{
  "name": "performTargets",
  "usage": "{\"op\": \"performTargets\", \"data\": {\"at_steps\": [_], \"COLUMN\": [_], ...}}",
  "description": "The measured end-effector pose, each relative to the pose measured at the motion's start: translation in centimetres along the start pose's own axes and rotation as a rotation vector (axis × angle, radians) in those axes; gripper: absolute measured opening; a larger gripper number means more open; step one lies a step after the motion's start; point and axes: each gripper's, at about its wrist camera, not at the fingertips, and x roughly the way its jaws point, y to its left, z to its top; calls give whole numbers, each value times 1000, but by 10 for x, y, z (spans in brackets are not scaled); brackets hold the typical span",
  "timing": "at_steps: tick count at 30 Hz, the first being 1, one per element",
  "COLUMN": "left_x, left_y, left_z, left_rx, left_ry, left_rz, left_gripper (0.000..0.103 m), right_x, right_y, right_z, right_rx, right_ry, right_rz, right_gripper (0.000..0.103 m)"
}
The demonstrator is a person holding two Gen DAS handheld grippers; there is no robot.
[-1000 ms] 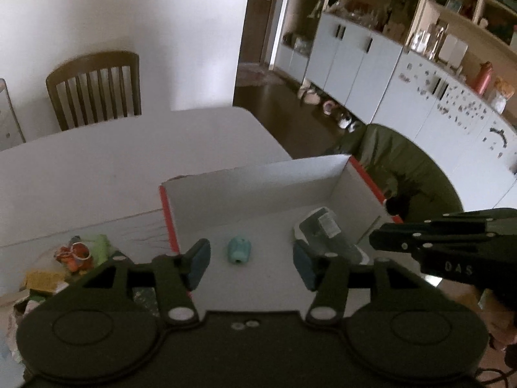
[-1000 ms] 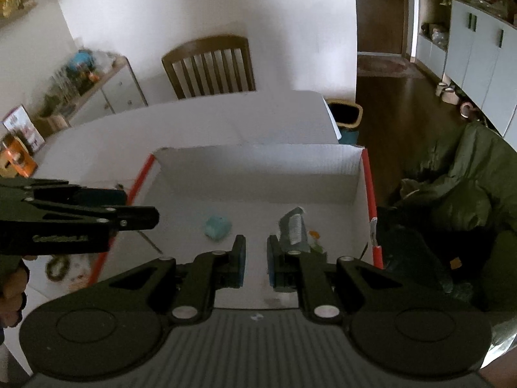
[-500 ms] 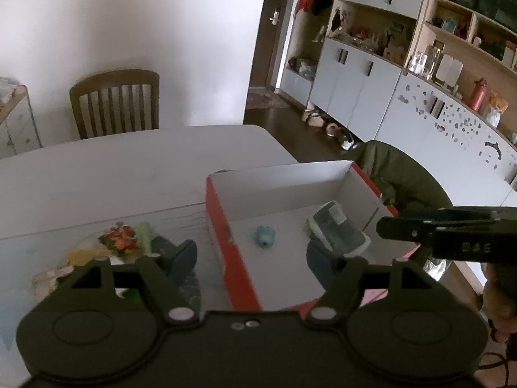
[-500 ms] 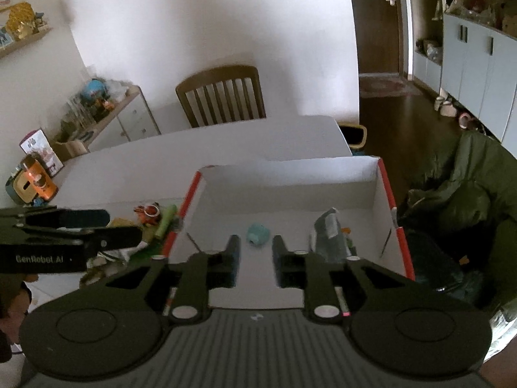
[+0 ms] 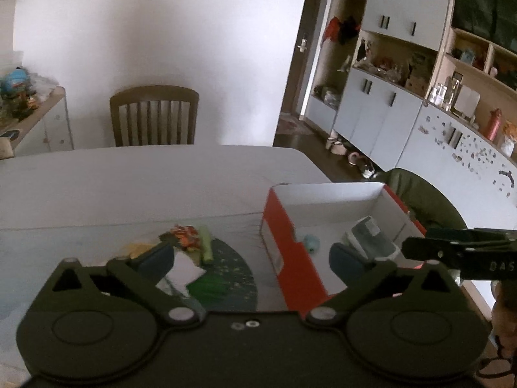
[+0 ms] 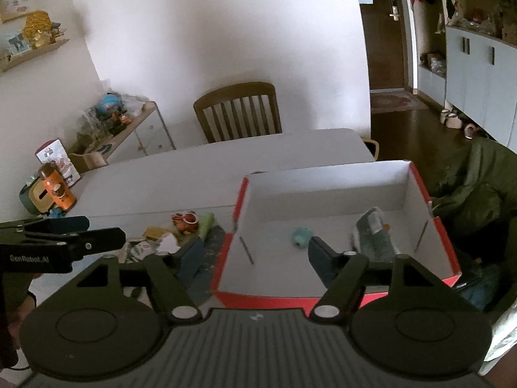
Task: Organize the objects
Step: 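Withdraw both grippers from the box back toward the snack pile, then grasp the white ZHOUSHI bag with the left gripper while the right grasps the cartoon plush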
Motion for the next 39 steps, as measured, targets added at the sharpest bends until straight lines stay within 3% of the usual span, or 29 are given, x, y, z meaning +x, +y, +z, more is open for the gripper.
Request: {"op": "performTargets", "data": {"at_steps": [10,14,19,28,39], "left_x": [-7,-3,7,40,97], "left_y": [40,62,93,152,190], "left_z": [-11,-19,-26,-35,-44], "left_rx": [-4,-29,-53,-90,-116], "left_ry": [-7,26,47,101,207], "left_rz": [21,24,80,153,217], "left_gripper": [102,102,102,102,102], "right_x": [5,16,32,69,112], "right_y": [49,64,84,114,142], "right_z": [-7,-11,-16,-27,-50], "right_rx": [-59,-60,-84,-116,-157], "right_ry": [-29,-11,18,94,184], "right_rz": [32,38,43,37,-9], "right_gripper": [88,89,89,89,89]}}
